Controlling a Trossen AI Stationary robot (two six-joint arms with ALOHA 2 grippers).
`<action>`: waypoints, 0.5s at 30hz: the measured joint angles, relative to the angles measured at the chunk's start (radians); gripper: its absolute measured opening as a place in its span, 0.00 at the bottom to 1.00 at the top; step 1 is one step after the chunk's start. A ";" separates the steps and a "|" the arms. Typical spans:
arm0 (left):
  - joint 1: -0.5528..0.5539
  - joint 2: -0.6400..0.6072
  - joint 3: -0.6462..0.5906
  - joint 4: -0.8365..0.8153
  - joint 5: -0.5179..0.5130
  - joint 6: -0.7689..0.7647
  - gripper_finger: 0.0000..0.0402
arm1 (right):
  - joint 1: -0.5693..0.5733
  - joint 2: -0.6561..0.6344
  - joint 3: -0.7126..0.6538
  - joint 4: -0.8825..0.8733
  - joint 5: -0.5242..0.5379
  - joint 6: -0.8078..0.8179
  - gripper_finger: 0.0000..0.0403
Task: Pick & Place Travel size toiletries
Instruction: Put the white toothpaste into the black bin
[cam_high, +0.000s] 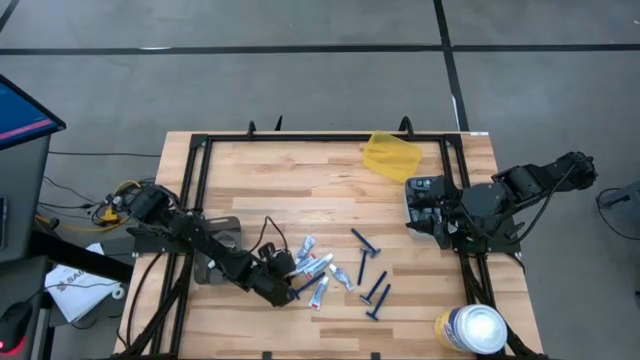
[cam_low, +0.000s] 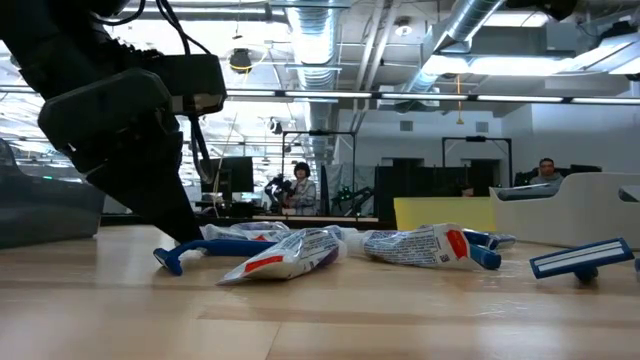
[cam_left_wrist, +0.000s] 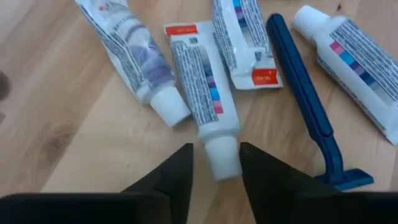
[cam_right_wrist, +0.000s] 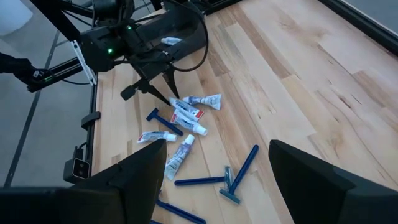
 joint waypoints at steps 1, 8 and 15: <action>0.001 0.000 0.000 0.000 0.007 0.001 0.28 | 0.000 0.000 0.000 0.000 0.000 0.000 0.68; 0.001 0.000 0.000 0.001 0.011 -0.001 0.12 | 0.000 0.000 0.000 0.000 0.000 0.000 0.68; 0.002 0.000 0.000 0.005 0.028 -0.005 0.15 | 0.000 0.000 0.000 0.000 0.000 -0.014 0.68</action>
